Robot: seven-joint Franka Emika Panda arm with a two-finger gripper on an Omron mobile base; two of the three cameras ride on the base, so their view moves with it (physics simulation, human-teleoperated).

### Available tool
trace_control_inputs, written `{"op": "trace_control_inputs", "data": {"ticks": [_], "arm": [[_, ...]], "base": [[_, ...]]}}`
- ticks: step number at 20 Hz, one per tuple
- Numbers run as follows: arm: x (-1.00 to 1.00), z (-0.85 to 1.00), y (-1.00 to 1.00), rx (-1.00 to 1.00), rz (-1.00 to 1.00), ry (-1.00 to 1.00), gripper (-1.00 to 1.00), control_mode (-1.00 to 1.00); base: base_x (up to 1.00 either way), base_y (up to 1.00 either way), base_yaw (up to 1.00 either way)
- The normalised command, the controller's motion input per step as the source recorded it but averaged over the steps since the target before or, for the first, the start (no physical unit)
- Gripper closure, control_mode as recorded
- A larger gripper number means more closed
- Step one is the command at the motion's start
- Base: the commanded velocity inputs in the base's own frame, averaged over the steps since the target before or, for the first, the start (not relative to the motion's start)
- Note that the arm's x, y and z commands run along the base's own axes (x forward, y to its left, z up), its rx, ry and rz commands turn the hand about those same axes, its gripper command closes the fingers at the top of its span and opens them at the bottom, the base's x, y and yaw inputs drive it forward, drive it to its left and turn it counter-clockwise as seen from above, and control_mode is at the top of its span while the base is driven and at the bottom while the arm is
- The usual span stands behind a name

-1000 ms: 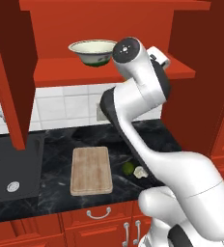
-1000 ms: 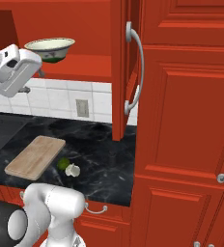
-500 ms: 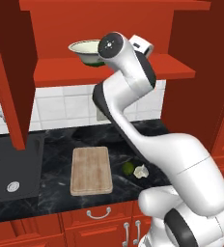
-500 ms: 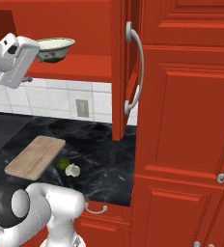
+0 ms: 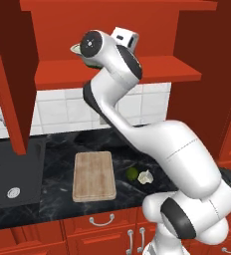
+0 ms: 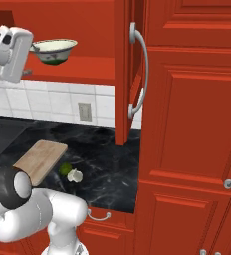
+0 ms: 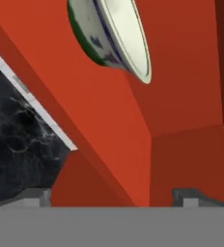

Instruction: Open the cabinet. Place the bowl and condiment on the counter. Then place the lime and garlic on the cutting board.

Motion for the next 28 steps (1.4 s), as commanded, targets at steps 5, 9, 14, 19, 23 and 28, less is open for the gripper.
{"op": "trace_control_inputs", "data": {"ticks": [5, 9, 14, 19, 23, 28], "arm": [[0.66, 0.00, 0.00, -0.08, 0.00, 0.14, -1.00, -1.00], [0.53, 0.00, 0.08, -0.08, 0.01, 0.10, -1.00, -1.00], [0.23, -0.01, 0.15, -0.05, 0.09, 0.03, -1.00, -1.00], [0.44, -0.09, 0.09, -0.02, 0.16, 0.05, -1.00, -1.00], [0.58, -0.14, 0.08, -0.02, 0.20, 0.07, -1.00, -1.00], [0.45, -0.17, 0.05, -0.03, 0.20, 0.02, -1.00, -1.00]], "base": [[0.00, 0.00, 0.00], [0.00, 0.00, 0.00], [0.00, 0.00, 0.00], [0.00, 0.00, 0.00], [0.00, 0.00, 0.00], [0.00, 0.00, 0.00]]}}
